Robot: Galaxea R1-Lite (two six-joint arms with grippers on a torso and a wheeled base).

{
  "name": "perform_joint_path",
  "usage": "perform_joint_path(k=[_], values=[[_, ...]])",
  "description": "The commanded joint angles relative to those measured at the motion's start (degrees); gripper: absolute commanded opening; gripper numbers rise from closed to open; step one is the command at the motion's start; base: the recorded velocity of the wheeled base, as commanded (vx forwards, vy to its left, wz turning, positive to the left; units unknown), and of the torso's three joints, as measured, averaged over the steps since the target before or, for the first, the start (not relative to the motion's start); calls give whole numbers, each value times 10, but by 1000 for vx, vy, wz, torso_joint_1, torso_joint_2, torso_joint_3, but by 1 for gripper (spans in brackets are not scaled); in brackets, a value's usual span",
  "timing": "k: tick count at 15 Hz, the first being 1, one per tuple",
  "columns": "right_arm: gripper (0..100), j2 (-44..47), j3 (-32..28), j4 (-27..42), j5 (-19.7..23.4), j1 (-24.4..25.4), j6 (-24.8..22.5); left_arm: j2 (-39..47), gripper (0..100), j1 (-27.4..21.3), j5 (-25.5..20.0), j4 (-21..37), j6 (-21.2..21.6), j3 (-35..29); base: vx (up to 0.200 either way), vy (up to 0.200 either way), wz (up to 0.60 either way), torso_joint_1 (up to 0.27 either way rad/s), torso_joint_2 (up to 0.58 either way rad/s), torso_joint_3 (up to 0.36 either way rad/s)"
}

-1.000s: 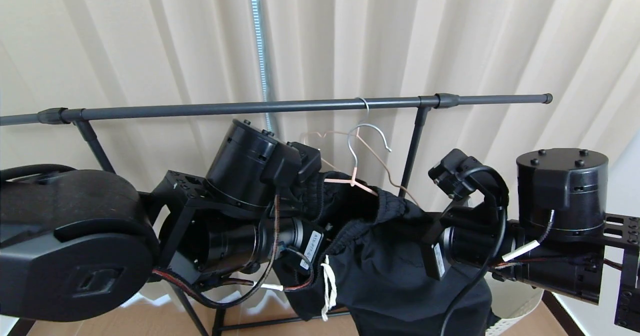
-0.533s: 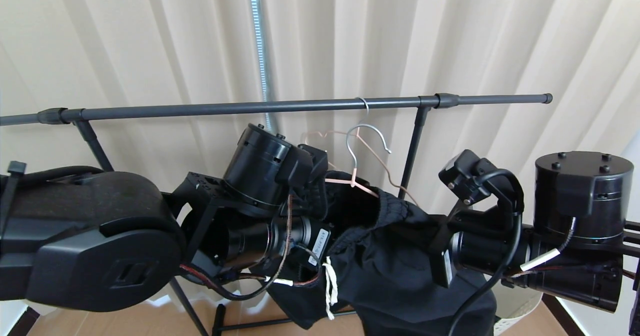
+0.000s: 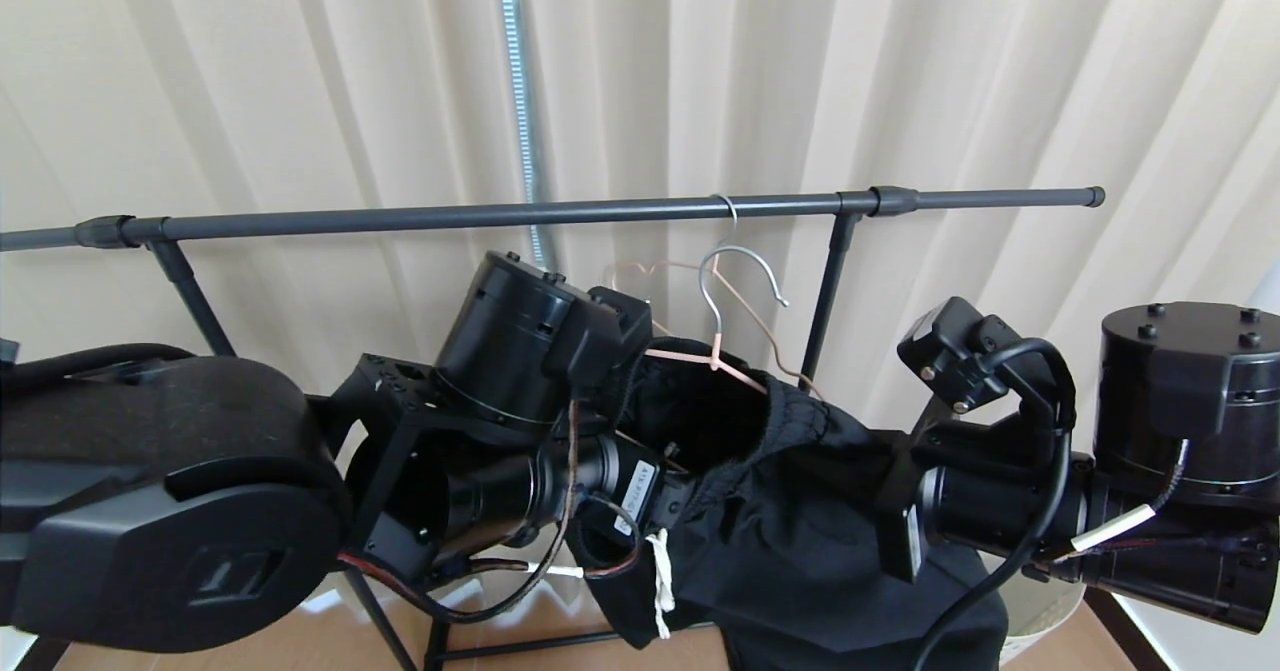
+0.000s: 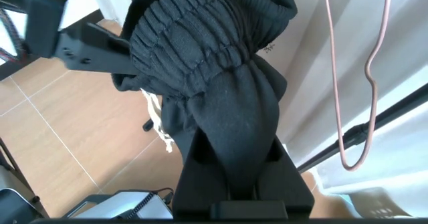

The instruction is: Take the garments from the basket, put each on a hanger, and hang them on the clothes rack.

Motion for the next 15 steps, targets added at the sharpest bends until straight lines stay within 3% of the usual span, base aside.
perform_joint_path(k=[1, 4, 7, 9, 11, 14, 15], values=[[0, 0, 0, 0, 1, 0, -1, -42, 100, -4, 0, 0, 1, 24, 0, 0, 0, 0, 0, 0], [0, 1, -1, 0, 9, -3, 0, -86, 100, -3, 0, 1, 2, 54, 0, 0, 0, 0, 0, 0], [0, 2, 2, 1, 43, -20, -1, -164, 100, 2, -1, 4, 7, 102, 0, 0, 0, 0, 0, 0], [0, 0, 18, 1, 124, -51, -23, -235, 100, 64, -25, 1, 74, 137, 0, 0, 0, 0, 0, 0], [0, 0, 37, 1, 209, -78, -56, -278, 100, 134, -134, 1, 140, 152, 0, 0, 0, 0, 0, 0], [0, -1, 65, 1, 297, -107, -124, -292, 100, 270, -380, 1, 285, 163, 0, 0, 0, 0, 0, 0], [0, -2, 68, 1, 308, -108, -132, -290, 100, 286, -414, 1, 303, 163, 0, 0, 0, 0, 0, 0]])
